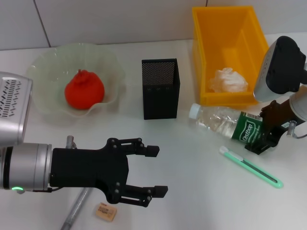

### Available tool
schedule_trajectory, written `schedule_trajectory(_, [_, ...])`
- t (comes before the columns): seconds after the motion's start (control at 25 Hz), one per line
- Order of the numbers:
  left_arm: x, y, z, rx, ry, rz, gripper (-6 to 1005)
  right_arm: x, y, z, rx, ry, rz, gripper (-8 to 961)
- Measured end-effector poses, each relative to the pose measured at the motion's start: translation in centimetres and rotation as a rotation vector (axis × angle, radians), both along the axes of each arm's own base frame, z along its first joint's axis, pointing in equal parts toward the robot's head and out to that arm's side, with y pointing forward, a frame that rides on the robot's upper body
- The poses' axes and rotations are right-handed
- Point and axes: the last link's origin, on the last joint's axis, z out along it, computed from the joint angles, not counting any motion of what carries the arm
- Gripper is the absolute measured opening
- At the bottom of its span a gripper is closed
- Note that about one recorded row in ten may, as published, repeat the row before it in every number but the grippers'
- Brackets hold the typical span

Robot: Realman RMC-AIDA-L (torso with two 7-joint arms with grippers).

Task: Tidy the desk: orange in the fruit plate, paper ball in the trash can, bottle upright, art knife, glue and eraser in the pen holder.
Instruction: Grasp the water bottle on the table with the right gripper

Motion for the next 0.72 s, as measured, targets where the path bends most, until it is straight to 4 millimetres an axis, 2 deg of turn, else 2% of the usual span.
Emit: schedule_trajectory(0.72, [0.06, 0.03, 0.01, 0.000, -0.001, -0.002, 844, -0.22, -0.40, -0.20, -0.006, 0.001, 0.010, 771])
